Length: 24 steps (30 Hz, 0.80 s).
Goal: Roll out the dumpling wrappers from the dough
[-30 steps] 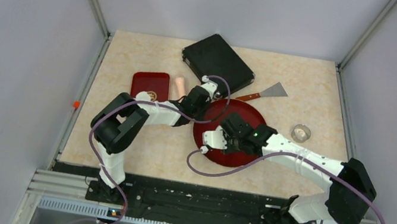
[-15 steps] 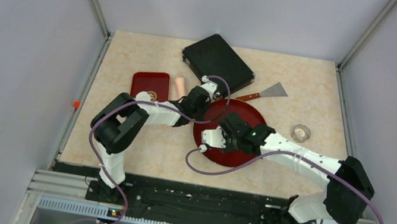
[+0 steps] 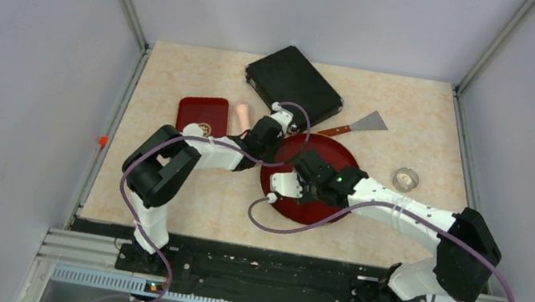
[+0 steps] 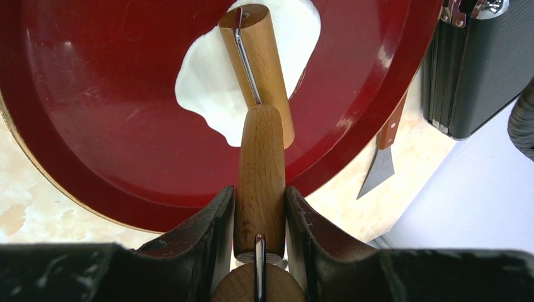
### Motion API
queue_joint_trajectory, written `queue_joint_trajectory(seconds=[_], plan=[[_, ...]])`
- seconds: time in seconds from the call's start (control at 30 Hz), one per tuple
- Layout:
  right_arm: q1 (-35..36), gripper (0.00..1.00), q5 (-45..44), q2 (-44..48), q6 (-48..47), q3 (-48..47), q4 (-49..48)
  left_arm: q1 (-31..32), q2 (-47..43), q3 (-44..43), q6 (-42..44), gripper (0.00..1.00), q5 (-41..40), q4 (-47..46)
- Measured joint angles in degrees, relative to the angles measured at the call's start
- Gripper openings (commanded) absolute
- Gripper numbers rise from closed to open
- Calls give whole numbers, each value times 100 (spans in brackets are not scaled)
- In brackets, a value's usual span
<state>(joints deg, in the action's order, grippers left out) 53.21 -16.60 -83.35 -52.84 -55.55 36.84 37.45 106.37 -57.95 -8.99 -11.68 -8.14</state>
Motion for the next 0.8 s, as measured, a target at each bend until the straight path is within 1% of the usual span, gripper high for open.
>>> queue_joint_trajectory(seconds=[0.4,0.8], plan=[[-2,0,-63,-133,15,-83,-48,0,0,2,7,0,0,-2],[-2,0,-236,-251,146,-81,-323,0,0,2,11,0,-2,-9]])
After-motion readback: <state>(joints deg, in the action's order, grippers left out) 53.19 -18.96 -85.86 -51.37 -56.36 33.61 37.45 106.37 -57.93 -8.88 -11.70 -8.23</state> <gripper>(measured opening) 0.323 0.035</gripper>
